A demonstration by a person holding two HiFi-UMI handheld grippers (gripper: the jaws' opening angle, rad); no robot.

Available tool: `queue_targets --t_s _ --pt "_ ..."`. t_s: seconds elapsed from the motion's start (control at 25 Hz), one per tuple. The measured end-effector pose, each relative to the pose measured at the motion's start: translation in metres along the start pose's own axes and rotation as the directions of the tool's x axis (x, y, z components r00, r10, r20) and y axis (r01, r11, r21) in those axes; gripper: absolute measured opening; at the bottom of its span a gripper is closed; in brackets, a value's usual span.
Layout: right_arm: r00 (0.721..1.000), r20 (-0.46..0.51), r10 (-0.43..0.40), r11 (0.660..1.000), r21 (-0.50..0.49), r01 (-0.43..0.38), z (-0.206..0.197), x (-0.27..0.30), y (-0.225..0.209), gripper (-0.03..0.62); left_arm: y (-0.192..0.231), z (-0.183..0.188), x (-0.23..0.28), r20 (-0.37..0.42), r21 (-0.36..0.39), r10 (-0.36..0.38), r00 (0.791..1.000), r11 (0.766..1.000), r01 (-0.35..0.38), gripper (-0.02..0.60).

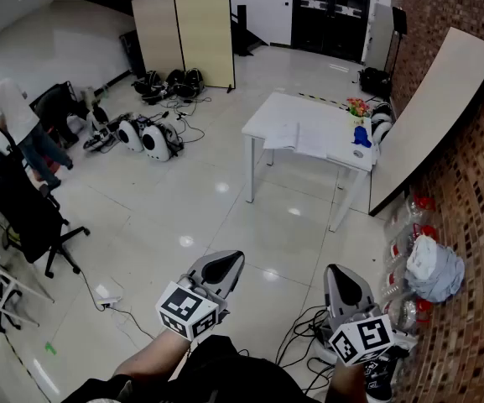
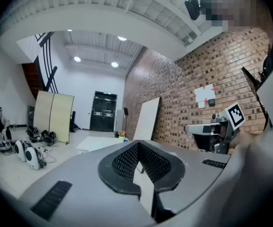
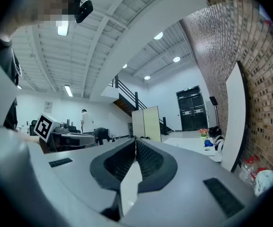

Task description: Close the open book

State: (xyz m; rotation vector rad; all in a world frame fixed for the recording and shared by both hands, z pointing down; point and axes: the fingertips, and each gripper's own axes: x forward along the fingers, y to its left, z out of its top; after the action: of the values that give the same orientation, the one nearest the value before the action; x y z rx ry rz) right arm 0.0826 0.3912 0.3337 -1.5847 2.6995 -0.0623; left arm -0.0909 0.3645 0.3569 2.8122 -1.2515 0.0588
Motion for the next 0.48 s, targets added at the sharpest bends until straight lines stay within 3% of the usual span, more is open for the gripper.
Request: queue_targets --t_s 0.24,0.48 --pt "1.000 -0.021 0.009 1.000 -0.003 -0.009 -0.007 0.018 -0.015 0.002 0.011 -0.003 0.019 -0.001 -0.011 0.004 1.000 1.000 -0.004 -0.005" --pt "0.999 -0.037 0.008 1.000 -0.015 -0.008 -0.010 0.073 -0.026 0.002 0.059 -0.007 0.049 0.014 -0.031 -0.001 1.000 1.000 0.001 -0.005"
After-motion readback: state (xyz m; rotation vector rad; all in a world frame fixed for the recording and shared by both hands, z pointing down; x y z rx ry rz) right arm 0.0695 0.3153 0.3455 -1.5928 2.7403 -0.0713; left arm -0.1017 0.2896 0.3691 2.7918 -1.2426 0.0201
